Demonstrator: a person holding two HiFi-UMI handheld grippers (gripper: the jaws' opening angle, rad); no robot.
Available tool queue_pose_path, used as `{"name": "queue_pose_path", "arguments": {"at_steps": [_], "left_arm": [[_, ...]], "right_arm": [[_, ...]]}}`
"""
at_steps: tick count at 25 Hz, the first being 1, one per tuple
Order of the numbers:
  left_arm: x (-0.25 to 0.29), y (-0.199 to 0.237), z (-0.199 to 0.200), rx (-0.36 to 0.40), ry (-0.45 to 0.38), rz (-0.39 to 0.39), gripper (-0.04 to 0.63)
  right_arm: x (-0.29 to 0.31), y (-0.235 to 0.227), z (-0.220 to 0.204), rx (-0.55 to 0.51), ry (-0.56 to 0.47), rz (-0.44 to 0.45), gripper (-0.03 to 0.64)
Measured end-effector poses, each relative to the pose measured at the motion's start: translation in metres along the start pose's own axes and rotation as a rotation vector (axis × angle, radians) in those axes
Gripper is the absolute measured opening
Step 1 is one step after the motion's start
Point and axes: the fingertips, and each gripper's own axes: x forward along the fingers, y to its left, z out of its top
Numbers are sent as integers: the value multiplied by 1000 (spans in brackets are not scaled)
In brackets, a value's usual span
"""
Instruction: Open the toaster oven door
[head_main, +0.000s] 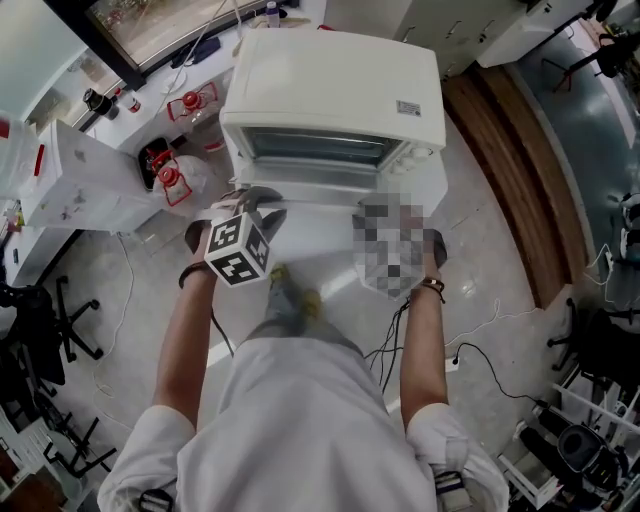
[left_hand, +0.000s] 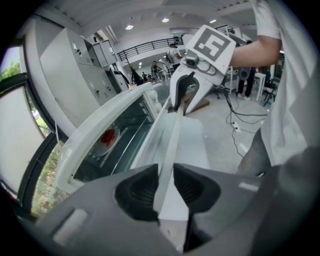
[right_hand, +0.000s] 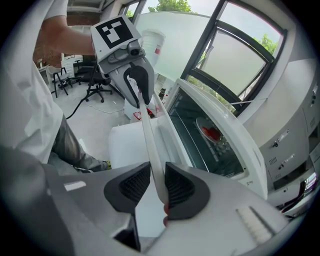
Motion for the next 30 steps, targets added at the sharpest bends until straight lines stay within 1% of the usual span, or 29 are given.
{"name": "queue_pose_path", "arguments": {"at_steps": [2, 8, 13, 19, 25, 30], "left_arm": [[2, -5, -2, 0, 20, 7, 94], [11, -20, -11, -15, 35, 36, 98], [18, -30, -16, -23, 48, 49, 103], [26, -53, -29, -30, 67, 51, 106], [33, -67, -36, -9, 57, 95, 106], [41, -77, -44, 20, 42, 118, 103]], "right_arm": [[1, 5, -2, -5, -7, -8, 92], [8, 21, -11, -29, -33, 9, 94], [14, 31, -18, -31, -26, 4, 94], [23, 55, -28, -34, -4, -23, 95], [30, 69, -36, -52, -19, -85, 97], [39, 79, -43, -43, -33, -150, 100]]}}
